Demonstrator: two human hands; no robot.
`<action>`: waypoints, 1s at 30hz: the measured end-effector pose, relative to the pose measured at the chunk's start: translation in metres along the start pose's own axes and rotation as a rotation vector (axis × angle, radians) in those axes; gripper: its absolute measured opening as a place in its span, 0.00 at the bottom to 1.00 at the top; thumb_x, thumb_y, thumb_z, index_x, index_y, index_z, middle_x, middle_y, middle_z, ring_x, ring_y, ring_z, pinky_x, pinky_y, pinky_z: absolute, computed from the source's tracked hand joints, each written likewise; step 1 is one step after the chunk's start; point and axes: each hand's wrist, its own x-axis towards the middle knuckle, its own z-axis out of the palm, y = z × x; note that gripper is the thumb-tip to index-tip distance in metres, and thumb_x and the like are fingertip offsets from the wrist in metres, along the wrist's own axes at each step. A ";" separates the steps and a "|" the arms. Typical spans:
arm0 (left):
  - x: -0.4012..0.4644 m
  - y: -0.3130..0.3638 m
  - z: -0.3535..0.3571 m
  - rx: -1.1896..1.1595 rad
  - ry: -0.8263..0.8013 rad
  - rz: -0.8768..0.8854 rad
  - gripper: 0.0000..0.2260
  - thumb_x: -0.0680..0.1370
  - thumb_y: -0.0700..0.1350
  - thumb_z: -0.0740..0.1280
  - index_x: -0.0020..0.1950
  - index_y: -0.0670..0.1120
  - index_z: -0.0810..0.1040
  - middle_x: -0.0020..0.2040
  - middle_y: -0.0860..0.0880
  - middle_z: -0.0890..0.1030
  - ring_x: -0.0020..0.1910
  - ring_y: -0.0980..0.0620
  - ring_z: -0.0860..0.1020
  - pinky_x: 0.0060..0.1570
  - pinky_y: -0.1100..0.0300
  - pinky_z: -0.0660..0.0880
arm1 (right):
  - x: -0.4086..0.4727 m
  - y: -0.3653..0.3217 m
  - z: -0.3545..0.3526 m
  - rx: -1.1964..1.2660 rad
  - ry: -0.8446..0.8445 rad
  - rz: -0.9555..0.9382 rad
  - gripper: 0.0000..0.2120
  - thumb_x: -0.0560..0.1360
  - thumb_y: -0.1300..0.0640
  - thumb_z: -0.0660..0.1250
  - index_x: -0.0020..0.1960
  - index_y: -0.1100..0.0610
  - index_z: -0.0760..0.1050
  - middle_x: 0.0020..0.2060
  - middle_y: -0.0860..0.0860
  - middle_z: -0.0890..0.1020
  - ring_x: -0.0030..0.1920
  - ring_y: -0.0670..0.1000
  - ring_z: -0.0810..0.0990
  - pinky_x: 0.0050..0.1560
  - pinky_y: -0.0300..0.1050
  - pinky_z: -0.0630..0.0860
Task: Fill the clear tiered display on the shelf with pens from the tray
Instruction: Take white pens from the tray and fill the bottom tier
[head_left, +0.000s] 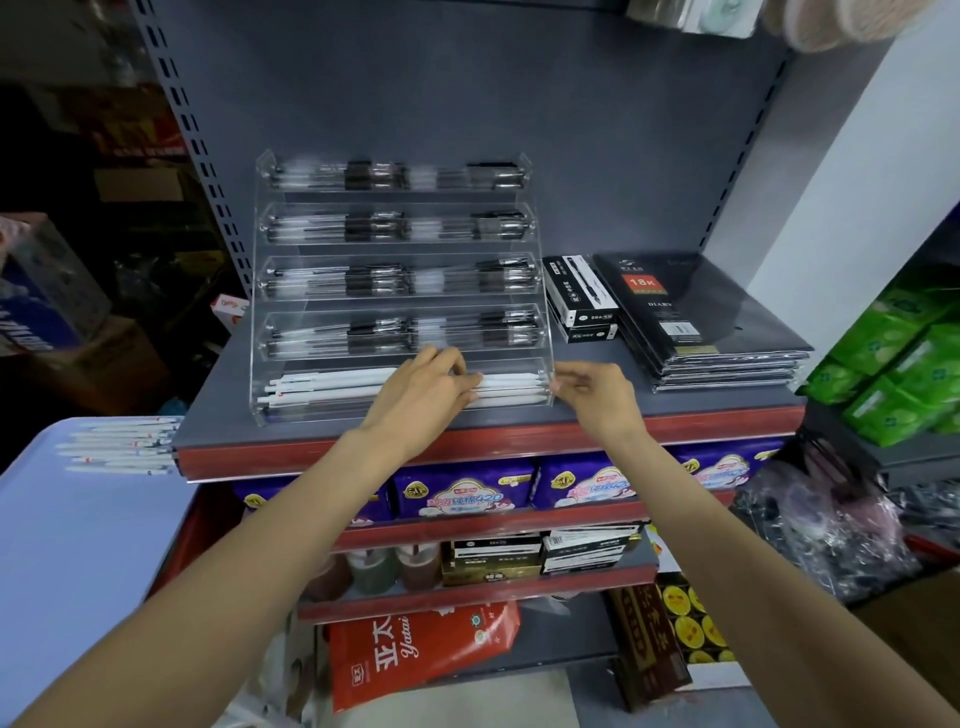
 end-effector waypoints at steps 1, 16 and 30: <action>0.000 0.002 0.000 -0.004 -0.010 -0.001 0.16 0.82 0.50 0.55 0.68 0.51 0.72 0.59 0.51 0.73 0.58 0.50 0.67 0.55 0.57 0.68 | 0.000 0.000 0.001 -0.001 0.001 0.002 0.15 0.75 0.61 0.67 0.62 0.59 0.77 0.55 0.55 0.82 0.57 0.52 0.79 0.57 0.38 0.71; 0.000 0.006 -0.016 -0.246 0.006 -0.090 0.15 0.81 0.50 0.58 0.67 0.49 0.72 0.61 0.51 0.74 0.64 0.51 0.68 0.59 0.56 0.69 | -0.010 -0.020 0.006 -0.119 0.111 -0.124 0.17 0.77 0.61 0.64 0.65 0.60 0.72 0.61 0.56 0.76 0.60 0.52 0.76 0.60 0.37 0.68; -0.127 -0.162 -0.070 -0.398 0.406 -0.493 0.09 0.76 0.41 0.65 0.55 0.46 0.78 0.47 0.47 0.80 0.45 0.47 0.78 0.48 0.51 0.76 | -0.040 -0.180 0.169 -0.026 -0.202 -0.465 0.12 0.76 0.62 0.63 0.59 0.58 0.77 0.53 0.54 0.80 0.50 0.49 0.78 0.55 0.36 0.73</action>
